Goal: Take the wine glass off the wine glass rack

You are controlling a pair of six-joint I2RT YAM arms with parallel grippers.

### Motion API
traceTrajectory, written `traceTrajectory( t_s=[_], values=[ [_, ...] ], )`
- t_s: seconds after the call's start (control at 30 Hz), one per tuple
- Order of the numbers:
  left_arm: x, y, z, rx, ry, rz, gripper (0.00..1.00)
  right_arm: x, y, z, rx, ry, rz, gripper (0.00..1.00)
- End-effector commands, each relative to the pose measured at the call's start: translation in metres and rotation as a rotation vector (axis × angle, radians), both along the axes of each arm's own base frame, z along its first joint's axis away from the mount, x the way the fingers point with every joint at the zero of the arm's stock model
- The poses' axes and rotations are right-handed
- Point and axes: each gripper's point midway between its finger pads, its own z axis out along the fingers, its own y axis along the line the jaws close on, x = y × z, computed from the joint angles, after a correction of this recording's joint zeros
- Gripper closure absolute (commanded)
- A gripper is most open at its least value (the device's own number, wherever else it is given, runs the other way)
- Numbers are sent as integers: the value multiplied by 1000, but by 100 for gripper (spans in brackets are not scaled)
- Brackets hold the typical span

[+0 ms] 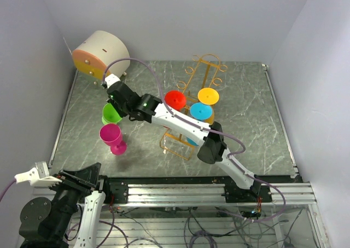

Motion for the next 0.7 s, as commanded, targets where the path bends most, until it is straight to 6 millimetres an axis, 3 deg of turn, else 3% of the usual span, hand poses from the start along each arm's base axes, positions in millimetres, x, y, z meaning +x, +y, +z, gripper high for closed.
traceTrajectory(
  t_s=[0.0,0.3,0.67],
  values=[
    [-2,3,-1,14,-16,28,61,3,2,-10,-17,-8,-7,100],
    [-3,3,-3,14,-10,29,61,20,-7,-22,-23,6,-73,100],
    [-1,3,-8,8,-1,29,61,22,-7,-27,-29,9,-74,99]
  ],
)
